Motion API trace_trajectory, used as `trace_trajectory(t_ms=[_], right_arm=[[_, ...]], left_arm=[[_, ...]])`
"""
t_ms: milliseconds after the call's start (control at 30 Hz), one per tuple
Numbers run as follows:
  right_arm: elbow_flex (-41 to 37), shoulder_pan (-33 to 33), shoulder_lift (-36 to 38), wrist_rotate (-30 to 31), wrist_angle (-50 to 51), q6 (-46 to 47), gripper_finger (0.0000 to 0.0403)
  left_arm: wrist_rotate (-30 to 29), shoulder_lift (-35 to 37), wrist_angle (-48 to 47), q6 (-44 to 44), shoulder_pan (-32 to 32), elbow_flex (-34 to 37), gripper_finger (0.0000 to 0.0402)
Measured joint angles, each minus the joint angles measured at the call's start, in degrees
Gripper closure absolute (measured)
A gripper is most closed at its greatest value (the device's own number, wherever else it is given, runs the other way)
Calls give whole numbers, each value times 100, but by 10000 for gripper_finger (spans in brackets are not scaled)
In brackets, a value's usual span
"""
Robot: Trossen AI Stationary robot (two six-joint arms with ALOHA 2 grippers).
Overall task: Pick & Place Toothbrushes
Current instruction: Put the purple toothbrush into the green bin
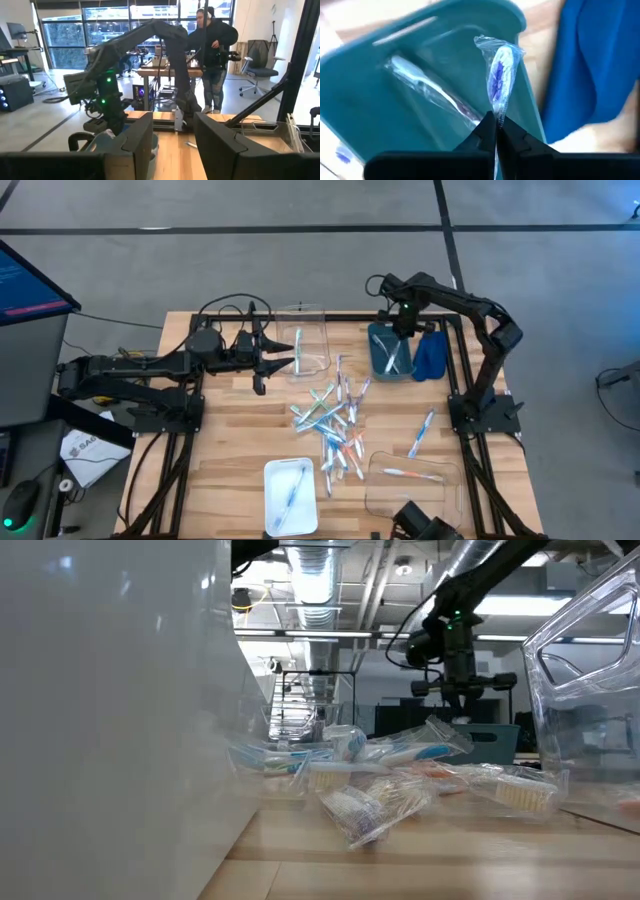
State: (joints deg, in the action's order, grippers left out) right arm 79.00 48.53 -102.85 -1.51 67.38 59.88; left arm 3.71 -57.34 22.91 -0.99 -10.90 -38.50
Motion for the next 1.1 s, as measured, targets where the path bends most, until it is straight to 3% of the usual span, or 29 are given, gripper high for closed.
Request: trace_trajectory(t_ms=[200, 1100], right_arm=[[-566, 2, 345, -66, -1019, -11, 403], [-571, 31, 324, -124, -890, 17, 403]], left_arm=[[0, 0, 61, 2, 0, 0, 266], [0, 0, 69, 42, 0, 0, 266]])
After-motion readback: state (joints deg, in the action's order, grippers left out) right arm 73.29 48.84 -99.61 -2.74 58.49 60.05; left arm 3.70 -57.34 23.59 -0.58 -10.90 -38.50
